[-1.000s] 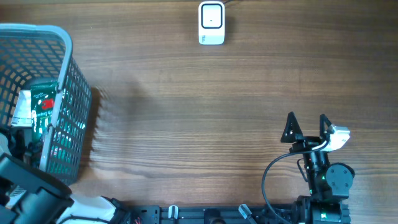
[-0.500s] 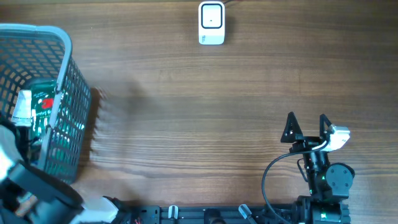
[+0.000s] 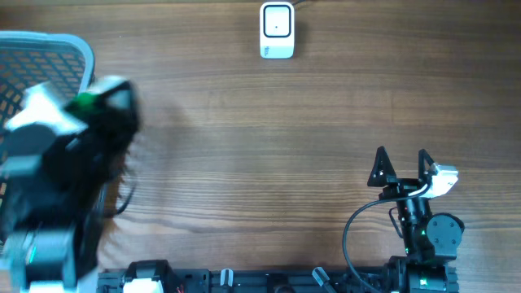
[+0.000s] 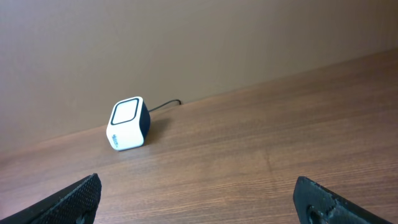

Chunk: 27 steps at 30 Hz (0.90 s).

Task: Scan the item barcode
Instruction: 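Grasp the green-lidded Knorr jar and place it on the table centre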

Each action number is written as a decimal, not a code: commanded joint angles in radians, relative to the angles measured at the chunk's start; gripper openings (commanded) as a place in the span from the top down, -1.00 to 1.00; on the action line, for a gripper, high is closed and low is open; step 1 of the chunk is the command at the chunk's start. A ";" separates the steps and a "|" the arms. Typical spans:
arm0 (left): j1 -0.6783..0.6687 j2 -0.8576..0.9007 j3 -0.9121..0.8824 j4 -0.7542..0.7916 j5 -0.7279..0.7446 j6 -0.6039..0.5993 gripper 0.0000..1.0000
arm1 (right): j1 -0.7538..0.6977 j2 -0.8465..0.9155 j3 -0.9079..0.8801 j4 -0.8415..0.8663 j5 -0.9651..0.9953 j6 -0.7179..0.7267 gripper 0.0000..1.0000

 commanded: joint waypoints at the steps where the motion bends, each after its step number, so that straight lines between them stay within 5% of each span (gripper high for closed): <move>1: -0.240 0.262 -0.045 -0.002 -0.059 0.072 -0.08 | 0.004 0.000 -0.001 0.004 0.007 0.007 -0.99; 9: -0.557 0.978 -0.045 0.044 -0.100 0.131 -0.10 | 0.004 0.000 -0.001 0.004 0.007 0.007 -1.00; 12: -0.615 1.018 -0.043 0.047 -0.122 0.132 -0.30 | 0.004 0.000 -0.001 0.004 0.007 0.007 -1.00; 13: -0.628 1.015 -0.037 0.042 -0.138 0.133 -0.50 | 0.004 0.000 -0.001 0.004 0.007 0.007 -0.99; 14: -0.637 1.012 -0.013 0.015 -0.170 0.138 -1.00 | 0.004 0.000 -0.001 0.004 0.007 0.007 -0.99; 19: -0.629 0.906 0.567 -0.444 -0.467 0.278 -1.00 | 0.004 0.000 -0.001 0.004 0.007 0.007 -1.00; 22: -0.500 0.807 0.896 -0.614 -0.645 0.280 -1.00 | 0.004 0.000 -0.001 0.004 0.007 0.007 -0.99; 24: -0.352 0.745 0.938 -0.663 -0.656 0.217 -1.00 | 0.004 0.000 -0.001 0.004 0.007 0.007 -0.99; 27: 0.127 0.641 0.938 -0.735 -0.462 0.146 -1.00 | 0.004 0.000 -0.001 0.004 0.007 0.007 -0.99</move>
